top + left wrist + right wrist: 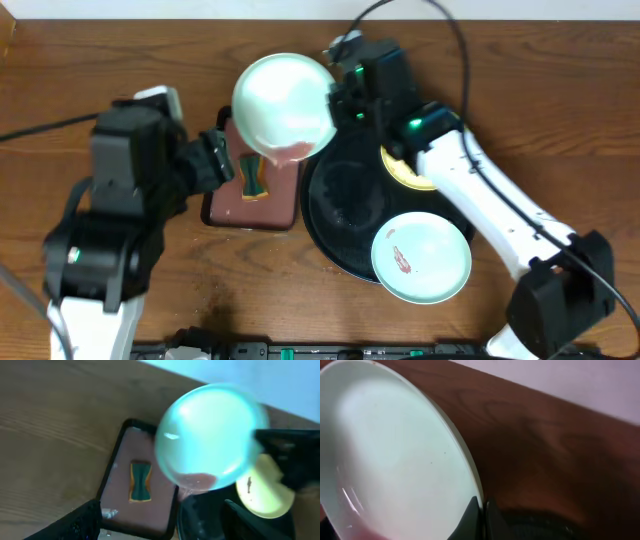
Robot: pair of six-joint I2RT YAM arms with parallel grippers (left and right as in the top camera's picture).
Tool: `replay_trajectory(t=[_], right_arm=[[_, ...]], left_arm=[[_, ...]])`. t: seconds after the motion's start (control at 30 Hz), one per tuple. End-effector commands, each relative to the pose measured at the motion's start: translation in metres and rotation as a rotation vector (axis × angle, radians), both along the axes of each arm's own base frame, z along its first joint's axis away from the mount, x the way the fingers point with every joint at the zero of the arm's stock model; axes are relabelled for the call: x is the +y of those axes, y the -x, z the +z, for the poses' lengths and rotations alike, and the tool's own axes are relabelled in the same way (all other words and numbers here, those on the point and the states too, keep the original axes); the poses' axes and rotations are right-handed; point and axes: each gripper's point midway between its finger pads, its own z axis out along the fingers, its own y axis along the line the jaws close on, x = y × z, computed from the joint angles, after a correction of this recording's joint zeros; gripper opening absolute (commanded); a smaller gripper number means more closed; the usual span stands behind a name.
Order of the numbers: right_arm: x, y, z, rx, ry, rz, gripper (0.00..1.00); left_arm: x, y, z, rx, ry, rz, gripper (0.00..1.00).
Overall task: Clean dirty plates on tray and stack at the side
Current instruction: 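Lift the pale green plate with the right gripper and carry it rightward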
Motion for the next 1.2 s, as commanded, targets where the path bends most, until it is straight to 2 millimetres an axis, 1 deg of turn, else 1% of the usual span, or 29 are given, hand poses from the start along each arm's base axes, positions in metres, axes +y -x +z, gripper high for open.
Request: replay_trajectory(t=[0.0, 0.1, 0.2, 0.3, 0.4, 0.5, 0.6, 0.73, 0.8, 1.17], right_arm=[[0.012, -0.006, -0.006, -0.135, 0.174, 0.002, 0.01], [0.017, -0.006, 0.004, -0.238, 0.27, -0.021, 0.01], [0.026, 0.001, 0.017, -0.337, 0.372, -0.015, 0.01], [0.037, 0.012, 0.023, -0.41, 0.473, 0.005, 0.01], [0.039, 0.02, 0.034, -0.481, 0.574, -0.035, 0.01], [0.041, 0.027, 0.05, -0.554, 0.64, -0.096, 0.01], [0.047, 0.034, 0.06, -0.6, 0.668, -0.108, 0.01], [0.05, 0.041, 0.064, -0.619, 0.694, -0.117, 0.01], [0.048, 0.042, 0.065, -0.622, 0.703, -0.136, 0.01], [0.052, 0.045, 0.065, -0.627, 0.706, -0.125, 0.01]], left_arm=[[0.002, 0.013, 0.015, -0.043, 0.01, 0.001, 0.76], [0.003, 0.022, 0.016, -0.042, 0.009, 0.001, 0.76], [0.004, 0.027, 0.013, -0.027, 0.007, 0.001, 0.76], [0.006, 0.028, 0.011, -0.016, -0.002, 0.01, 0.76], [0.009, 0.028, 0.011, -0.016, -0.011, 0.021, 0.76], [0.009, 0.028, 0.011, -0.017, -0.011, 0.022, 0.76], [0.009, 0.027, 0.011, -0.017, -0.012, 0.021, 0.76], [0.009, 0.027, 0.011, -0.016, -0.012, 0.021, 0.76], [0.009, 0.027, 0.011, -0.016, -0.012, 0.022, 0.77], [0.008, 0.027, 0.01, -0.014, -0.012, 0.021, 0.76]])
